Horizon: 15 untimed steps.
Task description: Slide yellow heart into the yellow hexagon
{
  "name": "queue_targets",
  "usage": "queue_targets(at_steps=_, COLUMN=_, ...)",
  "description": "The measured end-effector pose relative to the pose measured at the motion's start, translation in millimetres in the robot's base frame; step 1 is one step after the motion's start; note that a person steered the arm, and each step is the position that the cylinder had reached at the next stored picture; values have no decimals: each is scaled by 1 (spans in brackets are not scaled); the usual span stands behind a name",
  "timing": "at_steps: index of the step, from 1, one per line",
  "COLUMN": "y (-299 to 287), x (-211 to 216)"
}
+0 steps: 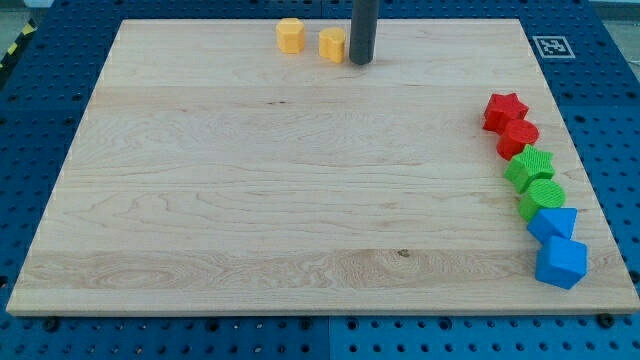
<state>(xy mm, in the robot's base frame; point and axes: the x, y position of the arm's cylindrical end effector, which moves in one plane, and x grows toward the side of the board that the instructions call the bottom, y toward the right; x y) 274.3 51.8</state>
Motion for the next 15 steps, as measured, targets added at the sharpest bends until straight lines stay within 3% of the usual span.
queue_targets(at_steps=8, y=-35, x=-23)
queue_targets(at_steps=10, y=-39, x=-59)
queue_targets(at_steps=12, y=13, x=-47)
queue_targets(at_steps=13, y=7, x=-82)
queue_targets(at_steps=15, y=-23, x=-81)
